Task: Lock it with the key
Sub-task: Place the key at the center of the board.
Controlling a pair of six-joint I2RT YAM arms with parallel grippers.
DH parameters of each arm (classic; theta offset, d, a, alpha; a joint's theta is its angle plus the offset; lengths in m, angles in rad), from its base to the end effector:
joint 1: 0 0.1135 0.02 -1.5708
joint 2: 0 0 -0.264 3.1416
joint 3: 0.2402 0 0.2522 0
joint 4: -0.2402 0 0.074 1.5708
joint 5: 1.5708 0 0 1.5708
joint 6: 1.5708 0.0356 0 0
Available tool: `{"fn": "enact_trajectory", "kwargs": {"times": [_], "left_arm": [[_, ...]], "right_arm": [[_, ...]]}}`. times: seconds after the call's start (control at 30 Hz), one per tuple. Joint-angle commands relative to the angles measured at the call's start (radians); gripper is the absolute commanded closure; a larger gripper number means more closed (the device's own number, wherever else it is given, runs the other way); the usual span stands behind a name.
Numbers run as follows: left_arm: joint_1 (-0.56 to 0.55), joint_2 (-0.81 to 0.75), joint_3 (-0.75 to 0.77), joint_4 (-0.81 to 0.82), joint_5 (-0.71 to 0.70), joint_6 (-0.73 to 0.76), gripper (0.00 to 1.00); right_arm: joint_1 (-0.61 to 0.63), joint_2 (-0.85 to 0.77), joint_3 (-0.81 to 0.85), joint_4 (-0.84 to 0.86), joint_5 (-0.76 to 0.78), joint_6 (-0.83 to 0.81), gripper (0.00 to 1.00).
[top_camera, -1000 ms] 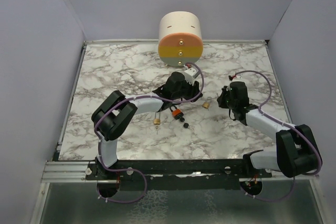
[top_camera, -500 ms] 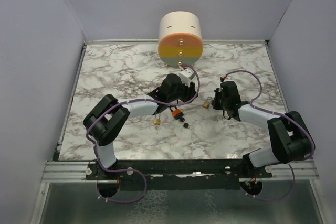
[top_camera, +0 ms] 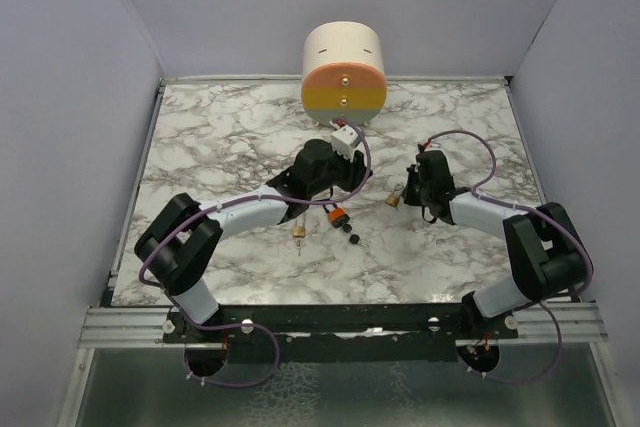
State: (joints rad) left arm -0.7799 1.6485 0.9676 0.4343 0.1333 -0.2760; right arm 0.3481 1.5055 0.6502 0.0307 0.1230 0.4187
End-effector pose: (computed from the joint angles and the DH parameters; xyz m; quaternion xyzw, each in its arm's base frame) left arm 0.2630 -0.2668 0.2424 0.2358 0.7519 -0.3544 0.5034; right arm 0.2675 0.0924 0.1511 0.0552 0.9281 0.0830 0.3588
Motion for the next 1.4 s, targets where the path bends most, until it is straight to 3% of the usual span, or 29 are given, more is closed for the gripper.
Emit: {"fn": "enact_trajectory", "kwargs": {"times": [0.0,0.57,1.17,1.37], "left_arm": [[0.001,-0.045,-0.01,0.012,-0.039,0.019,0.63],[0.0,-0.059,-0.02,-0.002,-0.071,0.031,0.63],[0.0,-0.062,-0.021,-0.006,-0.066,0.033,0.63],[0.001,-0.065,-0.023,-0.009,-0.065,0.031,0.63]], "right_arm": [[0.012,0.035,0.036,0.006,0.005,0.013,0.98],[0.028,0.088,0.061,0.041,-0.024,-0.003,0.99],[0.029,-0.063,-0.003,-0.026,0.118,0.029,0.98],[0.029,-0.08,-0.002,-0.063,0.13,0.036,0.82]]}}
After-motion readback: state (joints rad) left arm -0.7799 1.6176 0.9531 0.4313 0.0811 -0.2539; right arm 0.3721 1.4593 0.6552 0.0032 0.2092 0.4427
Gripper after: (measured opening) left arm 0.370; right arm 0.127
